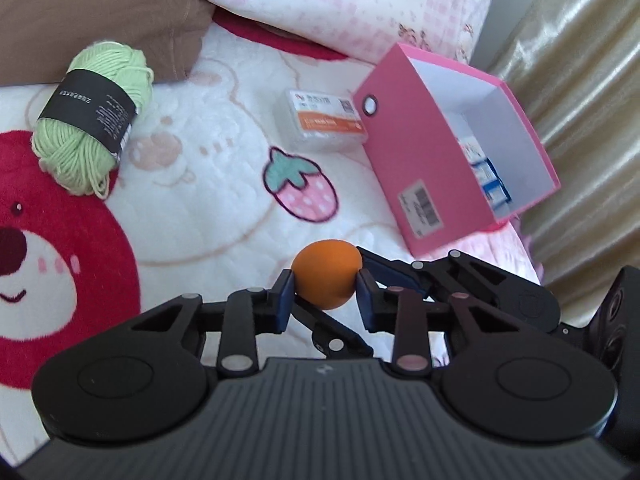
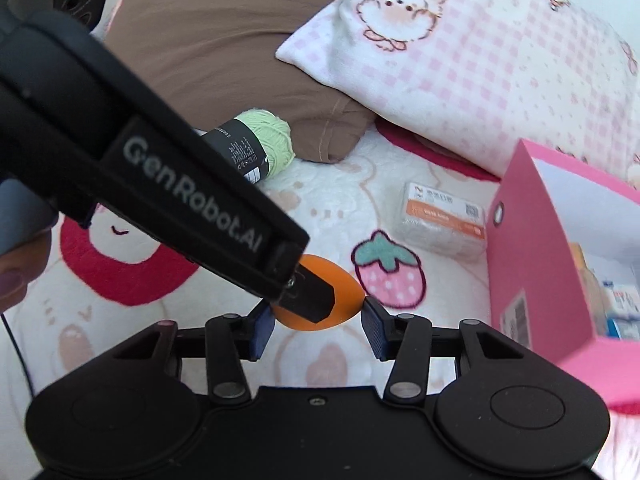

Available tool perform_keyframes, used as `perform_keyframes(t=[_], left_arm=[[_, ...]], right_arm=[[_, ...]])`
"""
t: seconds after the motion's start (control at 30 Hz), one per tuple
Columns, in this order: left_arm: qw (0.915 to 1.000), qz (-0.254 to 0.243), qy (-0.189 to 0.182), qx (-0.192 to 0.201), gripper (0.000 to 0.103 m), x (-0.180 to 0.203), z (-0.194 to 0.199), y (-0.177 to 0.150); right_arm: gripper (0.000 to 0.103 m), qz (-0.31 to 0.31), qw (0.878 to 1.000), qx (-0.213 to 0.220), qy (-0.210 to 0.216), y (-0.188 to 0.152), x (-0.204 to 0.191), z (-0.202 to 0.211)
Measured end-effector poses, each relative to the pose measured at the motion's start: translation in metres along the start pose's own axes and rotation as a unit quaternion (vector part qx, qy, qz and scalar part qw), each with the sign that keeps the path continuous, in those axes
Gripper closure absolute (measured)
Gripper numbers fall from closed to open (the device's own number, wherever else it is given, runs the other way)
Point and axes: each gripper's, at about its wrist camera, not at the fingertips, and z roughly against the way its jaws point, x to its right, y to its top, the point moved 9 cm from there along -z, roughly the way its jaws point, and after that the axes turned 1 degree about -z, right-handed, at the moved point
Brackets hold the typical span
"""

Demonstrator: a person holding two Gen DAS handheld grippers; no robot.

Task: Organize objects
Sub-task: 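Carry the sponge with the left gripper over the pink box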

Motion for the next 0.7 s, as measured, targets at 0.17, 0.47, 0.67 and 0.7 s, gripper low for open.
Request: perform_keyframes(t=[0.17,0.47,0.67,0.7], left_arm=[[0.9994,-0.032,-0.009,0.001,0.071,0.035,0.023,-0.006],[0.9958,-0.088,-0.024,0.006,0.072,0.105,0.057,0.003],[0.9927,-0.114,-0.038,0.011,0.071,0.141,0.070,0.010],[0.9918,-0.121,-0.040,0.010,0.072,0.147,0.070,0.012]], right_arm=[[0.050,-0.008,1.000,0.004,-0.007,0.000,0.006,0.040],[0.050,-0.044,0.999,0.010,-0.012,0.013,0.037,0.107],[0.050,-0.056,0.998,0.018,-0.010,0.022,0.060,0.140],[0.050,-0.059,0.998,0.019,-0.010,0.023,0.065,0.144]])
